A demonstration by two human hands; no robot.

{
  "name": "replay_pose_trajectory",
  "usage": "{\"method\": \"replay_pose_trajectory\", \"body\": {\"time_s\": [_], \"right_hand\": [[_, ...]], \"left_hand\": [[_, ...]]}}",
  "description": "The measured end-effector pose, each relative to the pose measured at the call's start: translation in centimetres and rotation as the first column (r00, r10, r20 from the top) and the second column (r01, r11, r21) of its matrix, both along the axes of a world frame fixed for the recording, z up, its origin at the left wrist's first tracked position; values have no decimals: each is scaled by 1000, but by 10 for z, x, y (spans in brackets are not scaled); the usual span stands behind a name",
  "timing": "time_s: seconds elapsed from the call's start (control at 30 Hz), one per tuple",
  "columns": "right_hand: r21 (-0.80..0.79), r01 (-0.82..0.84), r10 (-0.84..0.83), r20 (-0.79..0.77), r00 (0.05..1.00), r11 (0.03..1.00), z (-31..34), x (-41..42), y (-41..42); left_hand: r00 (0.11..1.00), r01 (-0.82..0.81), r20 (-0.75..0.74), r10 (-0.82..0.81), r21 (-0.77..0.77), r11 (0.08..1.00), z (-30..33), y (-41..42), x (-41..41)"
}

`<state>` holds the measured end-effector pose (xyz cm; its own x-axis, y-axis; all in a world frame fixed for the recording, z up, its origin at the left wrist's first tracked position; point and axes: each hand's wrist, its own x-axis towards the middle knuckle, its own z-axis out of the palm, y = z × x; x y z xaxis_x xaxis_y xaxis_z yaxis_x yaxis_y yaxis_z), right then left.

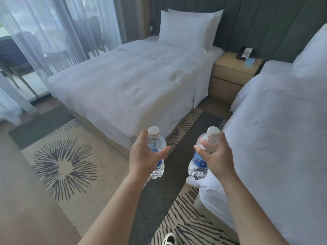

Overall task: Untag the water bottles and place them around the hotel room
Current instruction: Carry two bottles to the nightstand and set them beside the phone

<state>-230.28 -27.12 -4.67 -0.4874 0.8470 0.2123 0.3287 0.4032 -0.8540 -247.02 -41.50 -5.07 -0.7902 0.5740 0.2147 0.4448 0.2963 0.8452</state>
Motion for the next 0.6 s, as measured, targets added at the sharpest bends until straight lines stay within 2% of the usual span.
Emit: {"method": "replay_pose_trajectory", "body": {"time_s": [0.4, 0.6], "right_hand": [[-10, 184, -183, 73, 980, 983, -12, -119, 175], [16, 334, -335, 82, 939, 942, -21, -199, 278]], "left_hand": [[989, 149, 3, -149, -19, 989, -20, 216, -145], [970, 242, -22, -243, -20, 970, -23, 349, -235]]}}
